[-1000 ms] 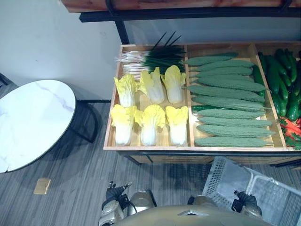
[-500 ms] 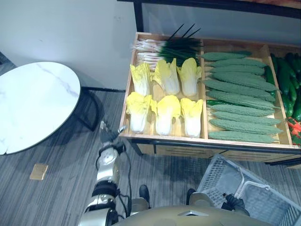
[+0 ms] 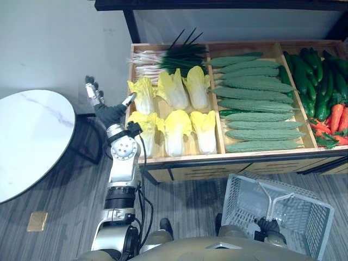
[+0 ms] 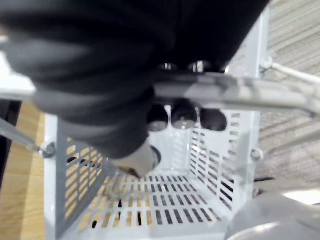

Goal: Pick vegetable in the basket

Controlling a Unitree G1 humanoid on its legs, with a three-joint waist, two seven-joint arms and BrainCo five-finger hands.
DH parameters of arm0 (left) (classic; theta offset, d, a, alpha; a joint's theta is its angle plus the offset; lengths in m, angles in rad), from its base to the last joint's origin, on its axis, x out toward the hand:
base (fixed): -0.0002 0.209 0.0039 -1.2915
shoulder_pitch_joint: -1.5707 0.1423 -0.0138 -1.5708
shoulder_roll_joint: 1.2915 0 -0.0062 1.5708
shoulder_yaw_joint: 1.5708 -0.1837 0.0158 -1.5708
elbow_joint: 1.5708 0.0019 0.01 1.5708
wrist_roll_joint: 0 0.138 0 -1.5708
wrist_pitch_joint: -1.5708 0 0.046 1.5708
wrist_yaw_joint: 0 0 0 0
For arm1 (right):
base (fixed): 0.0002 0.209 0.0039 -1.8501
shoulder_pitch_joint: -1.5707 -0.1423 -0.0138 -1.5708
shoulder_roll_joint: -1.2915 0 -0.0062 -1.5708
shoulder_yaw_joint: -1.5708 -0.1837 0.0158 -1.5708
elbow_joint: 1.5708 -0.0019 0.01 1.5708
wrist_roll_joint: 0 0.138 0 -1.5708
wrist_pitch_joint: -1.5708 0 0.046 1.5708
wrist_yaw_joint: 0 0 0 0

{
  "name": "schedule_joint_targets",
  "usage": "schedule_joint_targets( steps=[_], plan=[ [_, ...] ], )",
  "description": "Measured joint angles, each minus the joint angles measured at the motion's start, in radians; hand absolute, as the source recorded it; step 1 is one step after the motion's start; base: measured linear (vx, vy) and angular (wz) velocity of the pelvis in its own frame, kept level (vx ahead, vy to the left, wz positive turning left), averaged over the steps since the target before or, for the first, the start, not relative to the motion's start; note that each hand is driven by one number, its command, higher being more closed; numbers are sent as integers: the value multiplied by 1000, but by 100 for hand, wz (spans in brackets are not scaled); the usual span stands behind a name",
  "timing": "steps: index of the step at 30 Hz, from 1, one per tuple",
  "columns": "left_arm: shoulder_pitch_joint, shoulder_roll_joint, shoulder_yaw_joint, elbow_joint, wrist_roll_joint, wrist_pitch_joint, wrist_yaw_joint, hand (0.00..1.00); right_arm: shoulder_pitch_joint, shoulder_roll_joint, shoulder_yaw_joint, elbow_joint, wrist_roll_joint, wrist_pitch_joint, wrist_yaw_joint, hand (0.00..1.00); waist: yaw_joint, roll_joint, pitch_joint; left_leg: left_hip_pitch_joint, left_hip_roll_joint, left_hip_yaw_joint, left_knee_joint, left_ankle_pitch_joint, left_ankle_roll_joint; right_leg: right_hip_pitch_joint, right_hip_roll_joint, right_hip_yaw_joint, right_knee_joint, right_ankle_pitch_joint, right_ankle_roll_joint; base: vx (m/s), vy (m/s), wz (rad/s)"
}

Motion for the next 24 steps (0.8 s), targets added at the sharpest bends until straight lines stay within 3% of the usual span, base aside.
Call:
schedule_joint_targets(
  steps=[5,12,18,24],
  plan=[
    [0,41,-94,18,173,42,-88,0,-14,-17,15,2,-27,0,11,100,-6,12,2,19,8,25,0,-6,-9,13,3,16,-12,2,-1,3,-22,-11],
    [42,40,-146,122,321,104,-151,0,-24,-22,14,1,-33,-10,13,100,-20,35,22,18,14,34,0,-8,-12,1,9,23,-16,6,-2,-26,-19,-4],
    [28,37,-142,161,326,144,-161,0,-137,-70,-31,-1,-32,-10,1,100,-32,70,102,-55,4,53,2,8,0,-96,0,53,20,21,5,-49,0,-9],
    [-42,37,-124,288,328,164,-144,0,-220,-83,-55,-37,-29,-19,-26,100,-30,70,193,-117,1,83,10,17,3,-197,-2,97,69,23,7,-56,0,-15]
  ],
)
